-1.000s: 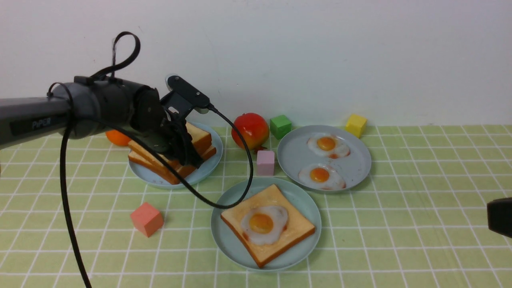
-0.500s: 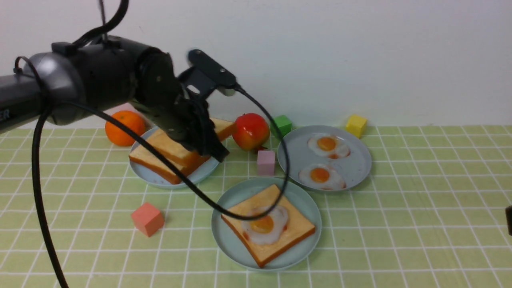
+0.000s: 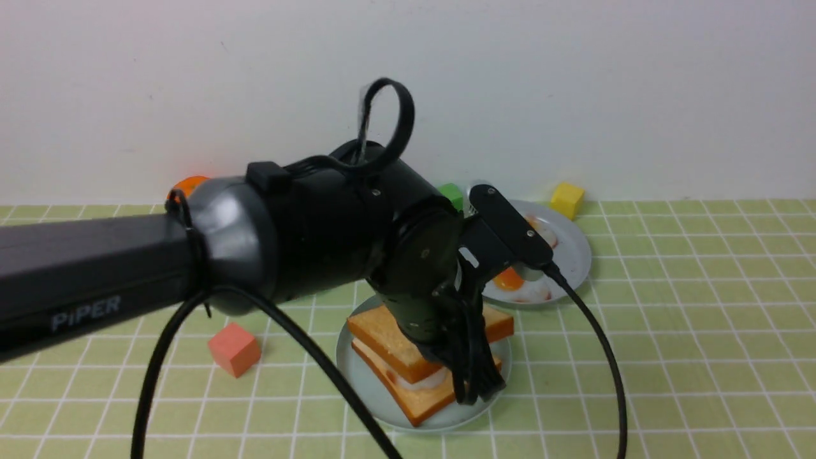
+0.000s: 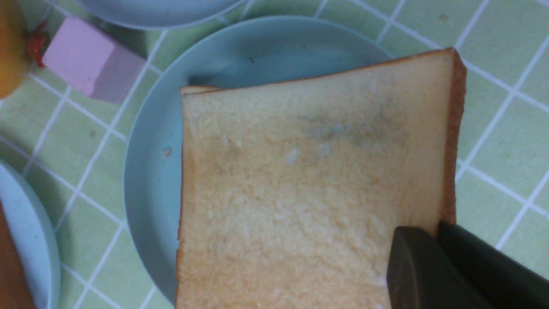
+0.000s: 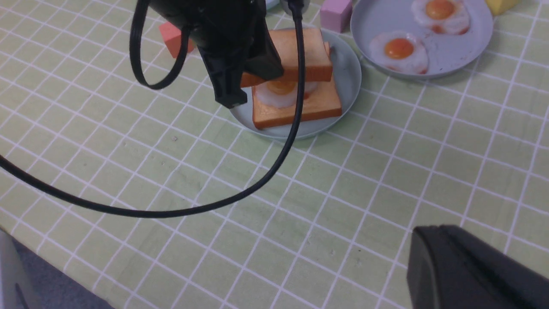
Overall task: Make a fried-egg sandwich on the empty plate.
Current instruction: Use the left arm to place a slice of bread on the fried egg in the middle
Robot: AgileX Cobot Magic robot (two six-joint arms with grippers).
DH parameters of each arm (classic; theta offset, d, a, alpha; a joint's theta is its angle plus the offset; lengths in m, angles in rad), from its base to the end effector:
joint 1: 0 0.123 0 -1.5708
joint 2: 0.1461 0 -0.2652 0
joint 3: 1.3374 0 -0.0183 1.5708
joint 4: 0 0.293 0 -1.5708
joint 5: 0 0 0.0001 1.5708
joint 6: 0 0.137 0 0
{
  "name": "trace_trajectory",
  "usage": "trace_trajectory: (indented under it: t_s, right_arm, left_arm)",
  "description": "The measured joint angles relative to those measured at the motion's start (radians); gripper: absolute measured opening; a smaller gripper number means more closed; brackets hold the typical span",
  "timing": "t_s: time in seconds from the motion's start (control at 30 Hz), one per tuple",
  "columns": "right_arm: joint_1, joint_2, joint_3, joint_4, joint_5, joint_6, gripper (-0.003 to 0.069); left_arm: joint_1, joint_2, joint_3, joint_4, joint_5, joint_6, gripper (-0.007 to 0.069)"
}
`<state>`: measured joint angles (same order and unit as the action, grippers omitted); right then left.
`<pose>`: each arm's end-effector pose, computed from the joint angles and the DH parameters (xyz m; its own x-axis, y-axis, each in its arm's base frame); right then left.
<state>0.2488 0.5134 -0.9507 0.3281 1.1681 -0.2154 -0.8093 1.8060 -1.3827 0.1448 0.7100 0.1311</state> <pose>0.1267 0.0741 0.3716 -0.5251 -0.2149 -0.8234 -0.5136 0.8515 0.1053 0.3200 -0.3170 0.1721 -0.4138 0.7788 -0.4715 0.8101 0.5513 0.1996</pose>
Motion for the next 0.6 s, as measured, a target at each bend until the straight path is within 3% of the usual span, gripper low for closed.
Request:
trace_trajectory:
  t_s: [0.23, 0.6]
  right_arm:
    - [0.000, -0.036, -0.001, -0.002, 0.024, 0.001, -0.0010]
    - [0.000, -0.036, 0.010, -0.001, 0.041, 0.001, -0.0006]
  left_arm:
    - [0.000, 0.072, 0.000, 0.069, -0.046, -0.013, 0.0027]
    - [0.000, 0.123, 0.000, 0.077, -0.050, -0.078, 0.0024]
